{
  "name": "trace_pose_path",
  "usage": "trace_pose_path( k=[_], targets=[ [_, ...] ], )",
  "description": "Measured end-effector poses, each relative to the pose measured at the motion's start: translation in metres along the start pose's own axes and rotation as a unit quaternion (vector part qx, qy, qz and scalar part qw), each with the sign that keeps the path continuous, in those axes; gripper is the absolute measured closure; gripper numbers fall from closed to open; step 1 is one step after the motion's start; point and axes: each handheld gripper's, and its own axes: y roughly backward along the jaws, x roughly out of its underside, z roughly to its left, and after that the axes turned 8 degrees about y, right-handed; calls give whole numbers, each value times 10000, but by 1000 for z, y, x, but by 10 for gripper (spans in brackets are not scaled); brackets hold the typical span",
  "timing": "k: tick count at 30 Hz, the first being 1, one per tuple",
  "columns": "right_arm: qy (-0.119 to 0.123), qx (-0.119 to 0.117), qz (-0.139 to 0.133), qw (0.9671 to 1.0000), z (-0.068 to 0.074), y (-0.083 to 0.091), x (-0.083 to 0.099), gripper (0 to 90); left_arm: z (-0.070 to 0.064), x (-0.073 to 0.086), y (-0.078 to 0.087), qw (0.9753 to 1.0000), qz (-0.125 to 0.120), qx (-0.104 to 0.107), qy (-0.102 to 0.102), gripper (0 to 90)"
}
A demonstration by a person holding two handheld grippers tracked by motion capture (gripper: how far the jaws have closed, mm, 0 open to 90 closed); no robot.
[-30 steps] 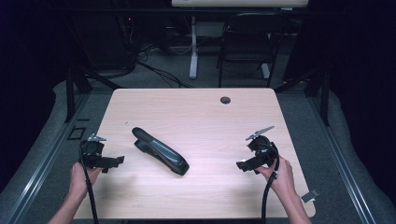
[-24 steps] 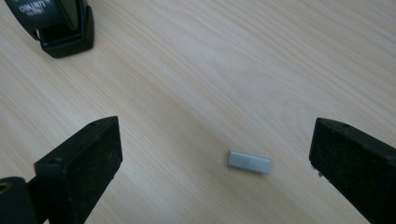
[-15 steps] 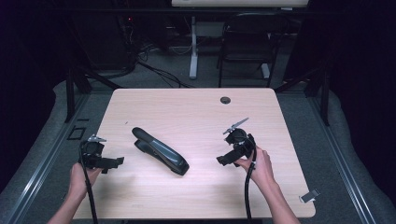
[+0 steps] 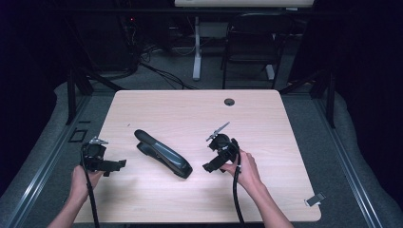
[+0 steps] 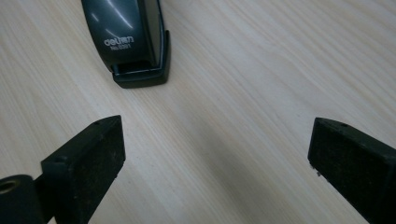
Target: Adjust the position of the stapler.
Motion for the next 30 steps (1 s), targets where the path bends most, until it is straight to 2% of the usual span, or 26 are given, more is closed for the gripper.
trace_pose_path(
  k=[2,10,13,15,20,25,28,30],
  targets=[
    [52,-108,9,9999,7,-8,-5,44,0,0,0,10000,-4,17,10,0],
    [230,-199,148,9994,16,-22,-15,49,0,-1,-2,10000,36,3,4,0],
    [297,-184,171,9992,21,-28,-20,91,-1,-1,-2,10000,40,-2,0,0],
    [348,-262,187,9989,25,-34,-27,133,0,-1,-2,10000,50,10,-15,0],
    [440,-330,163,9984,30,-41,-36,146,1,0,-1,10000,45,10,-21,0],
    [415,-386,39,9984,38,-48,-49,236,1,0,-1,10000,68,12,-21,0],
    [530,-438,37,9976,45,-57,-60,296,0,0,-2,10000,83,16,-31,0],
    [548,-387,32,9977,48,-60,-65,327,0,0,-2,10000,85,13,-33,0]
  ],
)
